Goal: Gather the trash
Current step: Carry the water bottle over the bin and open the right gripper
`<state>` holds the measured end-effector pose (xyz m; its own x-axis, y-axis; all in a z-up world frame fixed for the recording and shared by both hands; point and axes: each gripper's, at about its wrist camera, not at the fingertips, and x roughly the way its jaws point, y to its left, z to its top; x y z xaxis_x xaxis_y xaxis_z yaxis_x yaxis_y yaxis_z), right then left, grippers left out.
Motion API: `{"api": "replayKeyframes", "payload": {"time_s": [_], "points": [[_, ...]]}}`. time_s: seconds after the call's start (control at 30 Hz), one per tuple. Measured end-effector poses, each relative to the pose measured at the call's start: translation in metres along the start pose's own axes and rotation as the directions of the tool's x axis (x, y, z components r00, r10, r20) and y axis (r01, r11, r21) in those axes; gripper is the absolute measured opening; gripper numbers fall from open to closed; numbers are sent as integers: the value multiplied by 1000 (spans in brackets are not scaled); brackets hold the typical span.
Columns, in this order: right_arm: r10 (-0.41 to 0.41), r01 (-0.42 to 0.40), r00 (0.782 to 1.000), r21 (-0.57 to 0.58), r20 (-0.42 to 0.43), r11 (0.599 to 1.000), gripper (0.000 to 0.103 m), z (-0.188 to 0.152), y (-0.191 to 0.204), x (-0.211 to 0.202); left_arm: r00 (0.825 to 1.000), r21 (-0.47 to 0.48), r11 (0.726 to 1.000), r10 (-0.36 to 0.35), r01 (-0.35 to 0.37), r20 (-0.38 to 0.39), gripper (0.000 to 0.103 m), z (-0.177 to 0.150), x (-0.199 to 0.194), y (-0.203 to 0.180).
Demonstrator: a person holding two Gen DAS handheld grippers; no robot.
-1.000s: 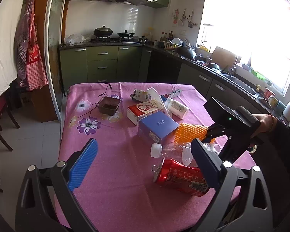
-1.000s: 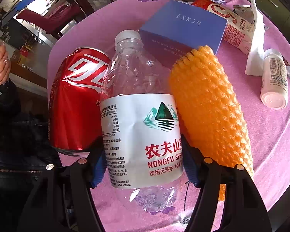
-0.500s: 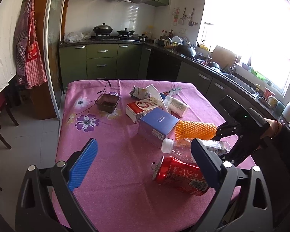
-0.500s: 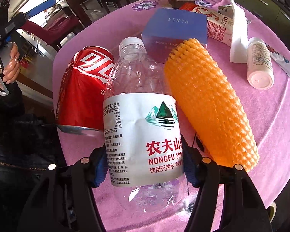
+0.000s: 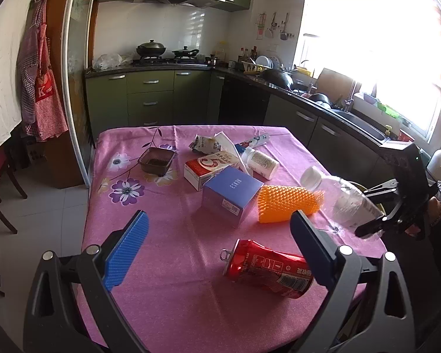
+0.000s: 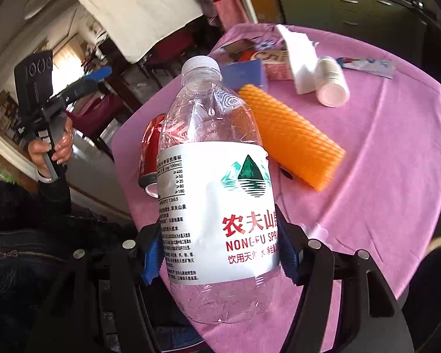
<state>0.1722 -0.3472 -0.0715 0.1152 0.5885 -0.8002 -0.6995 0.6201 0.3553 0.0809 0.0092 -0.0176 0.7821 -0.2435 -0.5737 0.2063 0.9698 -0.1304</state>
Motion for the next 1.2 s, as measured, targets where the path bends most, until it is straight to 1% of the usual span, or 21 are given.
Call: {"api": "replayKeyframes", "payload": {"time_s": [0.03, 0.1, 0.17, 0.23, 0.3, 0.33, 0.37, 0.43, 0.53, 0.6, 0.63, 0.67, 0.7, 0.73, 0.8, 0.87, 0.9, 0.97, 1.07, 1.17, 1.2], "points": [[-31, 30, 999, 38, 26, 999, 64, -8, -8, -13, 1000, 2, 1000, -4, 4, 1, 92, 0, 0, -1], [-121, 112, 991, 131, 60, 985, 64, -26, -28, -39, 1000, 7, 1000, -15, 15, 1, 92, 1, 2, -3], [-243, 223, 968, 234, 63, 947, 64, -45, -53, -60, 1000, 11, 1000, -27, 27, 1, 92, 1, 3, -6], [-347, 314, 937, 349, 34, 883, 65, -69, -81, -80, 999, 15, 999, -42, 42, -1, 92, 2, 5, -9], [-454, 423, 890, 433, -36, 796, 65, -92, -107, -90, 998, 21, 998, -56, 56, -6, 92, 4, 8, -12], [-483, 456, 873, 471, -70, 755, 65, -103, -120, -93, 998, 25, 998, -61, 61, -8, 92, 5, 9, -14], [-503, 479, 858, 513, -104, 712, 65, -114, -134, -95, 998, 29, 998, -63, 63, -10, 92, 5, 9, -16], [-536, 523, 829, 558, -158, 644, 64, -128, -156, -94, 998, 44, 997, -70, 70, -10, 92, 6, 9, -21], [-527, 520, 828, 617, -192, 591, 63, -140, -186, -88, 997, 63, 995, -72, 73, -14, 94, 7, 11, -26], [-534, 528, 820, 635, -207, 564, 64, -142, -204, -81, 997, 73, 995, -71, 72, -23, 94, 8, 14, -29], [-533, 528, 819, 646, -215, 551, 65, -148, -214, -78, 997, 76, 994, -70, 72, -27, 94, 8, 16, -30], [-539, 531, 813, 662, -221, 529, 74, -153, -224, -78, 997, 81, 994, -72, 75, -32, 94, 9, 18, -30], [-556, 533, 803, 680, -218, 504, 78, -156, -228, -80, 997, 85, 993, -74, 77, -37, 94, 10, 20, -30], [-564, 524, 800, 698, -206, 489, 78, -158, -229, -82, 996, 90, 993, -77, 81, -43, 94, 10, 22, -30], [-568, 488, 806, 732, -169, 476, 78, -160, -226, -90, 995, 104, 990, -86, 91, -55, 95, 12, 28, -28], [-581, 476, 801, 742, -143, 473, 78, -161, -215, -99, 992, 125, 986, -100, 108, -73, 96, 16, 37, -25], [-585, 459, 803, 746, -115, 482, 79, -158, -203, -102, 990, 142, 982, -113, 124, -85, 96, 18, 42, -24], [-578, 410, 815, 754, -49, 514, 82, -156, -183, -109, 984, 171, 972, -142, 159, -110, 96, 23, 52, -23], [-573, 362, 819, 753, 25, 549, 86, -157, -153, -112, 971, 214, 953, -183, 214, -157, 96, 31, 73, -19], [-547, 314, 834, 751, 75, 581, 86, -160, -126, -106, 961, 251, 934, -215, 255, -177, 96, 38, 93, -12], [-537, 302, 839, 749, 84, 589, 87, -159, -121, -102, 952, 255, 924, -242, 285, -187, 96, 40, 101, -9]]}}
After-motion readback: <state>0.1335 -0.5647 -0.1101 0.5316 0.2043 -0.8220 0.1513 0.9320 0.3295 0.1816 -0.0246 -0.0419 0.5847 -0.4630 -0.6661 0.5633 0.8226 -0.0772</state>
